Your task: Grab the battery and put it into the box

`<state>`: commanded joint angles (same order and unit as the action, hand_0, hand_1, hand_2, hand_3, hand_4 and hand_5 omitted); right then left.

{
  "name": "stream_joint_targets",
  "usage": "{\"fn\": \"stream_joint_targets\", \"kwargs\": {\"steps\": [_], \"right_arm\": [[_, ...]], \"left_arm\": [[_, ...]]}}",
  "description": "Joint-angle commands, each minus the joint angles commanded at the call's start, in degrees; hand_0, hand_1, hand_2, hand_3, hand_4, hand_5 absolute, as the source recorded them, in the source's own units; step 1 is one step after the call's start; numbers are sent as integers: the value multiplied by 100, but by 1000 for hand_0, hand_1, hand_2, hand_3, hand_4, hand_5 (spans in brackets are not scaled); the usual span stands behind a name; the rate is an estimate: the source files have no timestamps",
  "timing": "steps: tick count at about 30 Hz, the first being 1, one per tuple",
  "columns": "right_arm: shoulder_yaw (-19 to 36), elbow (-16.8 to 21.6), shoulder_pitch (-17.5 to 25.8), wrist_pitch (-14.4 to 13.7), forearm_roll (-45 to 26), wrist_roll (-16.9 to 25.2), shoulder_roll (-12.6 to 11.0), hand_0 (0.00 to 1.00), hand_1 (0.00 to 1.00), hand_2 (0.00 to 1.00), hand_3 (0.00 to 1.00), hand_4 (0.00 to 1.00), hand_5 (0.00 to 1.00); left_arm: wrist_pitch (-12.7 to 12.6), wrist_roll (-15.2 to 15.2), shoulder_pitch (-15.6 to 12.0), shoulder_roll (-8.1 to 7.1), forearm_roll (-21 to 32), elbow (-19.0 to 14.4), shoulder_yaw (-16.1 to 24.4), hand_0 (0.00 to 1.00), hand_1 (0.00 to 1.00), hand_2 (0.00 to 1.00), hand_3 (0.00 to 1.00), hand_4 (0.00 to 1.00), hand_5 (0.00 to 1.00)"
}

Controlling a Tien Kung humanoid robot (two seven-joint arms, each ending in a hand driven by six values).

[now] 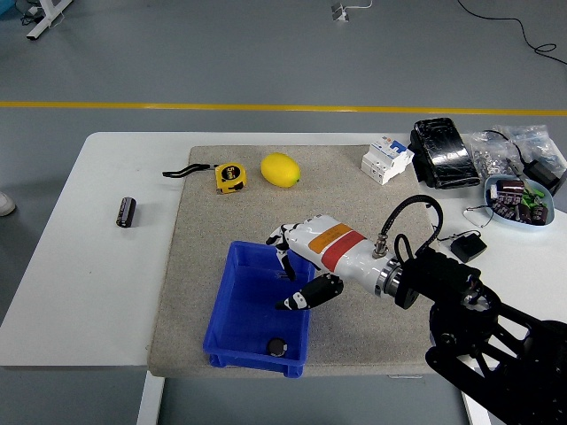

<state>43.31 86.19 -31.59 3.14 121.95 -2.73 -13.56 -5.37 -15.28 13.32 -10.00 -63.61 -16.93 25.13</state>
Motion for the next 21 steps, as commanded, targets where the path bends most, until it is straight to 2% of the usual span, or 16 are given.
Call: {"fn": "stream_joint_targets", "kwargs": {"steps": [4, 5, 6, 8, 11, 12, 17, 18, 21], "right_arm": [[215, -316, -203, -91, 203, 147, -301, 2, 148, 741, 268, 998, 347], [169, -442, -299, -145, 270, 222, -428, 2, 148, 741, 268, 998, 347], [104, -541, -374, -194, 284, 283, -521, 2, 143, 712, 259, 990, 295], [-103, -779, -552, -285, 336, 414, -725, 2, 143, 712, 259, 990, 295], [-451, -1126, -736, -451, 328, 602, -911, 2, 143, 712, 259, 990, 295], [-540, -1213, -769, -491, 319, 656, -935, 2, 137, 686, 250, 874, 212], [-1068, -1569, -936, -820, 300, 930, -977, 2, 137, 686, 250, 874, 212], [-1177, -1642, -976, -908, 281, 985, -973, 2, 134, 629, 240, 765, 111], [-1459, -1858, -1099, -1175, 234, 1124, -946, 2, 134, 629, 240, 765, 111]], "left_arm": [[-1, 9, 2, 8, 27, -4, -17, 674, 665, 694, 630, 650, 672], [0, 8, 1, 9, 28, -4, -12, 674, 665, 694, 630, 650, 672], [-1, 10, -1, 10, 32, -4, -13, 671, 667, 694, 630, 649, 671], [6, 9, -3, 10, 21, -7, -7, 671, 667, 694, 630, 649, 671], [12, 11, -6, 13, 16, -9, -6, 671, 667, 694, 630, 649, 671], [16, 7, -6, 18, 5, -10, 2, 670, 672, 694, 630, 650, 672], [25, 11, -6, 39, 7, -16, -4, 670, 672, 694, 630, 650, 672], [28, 11, -6, 42, 2, -16, 0, 671, 673, 694, 629, 648, 670], [31, 18, -7, 49, 4, -21, -6, 671, 673, 694, 629, 648, 670]]}}
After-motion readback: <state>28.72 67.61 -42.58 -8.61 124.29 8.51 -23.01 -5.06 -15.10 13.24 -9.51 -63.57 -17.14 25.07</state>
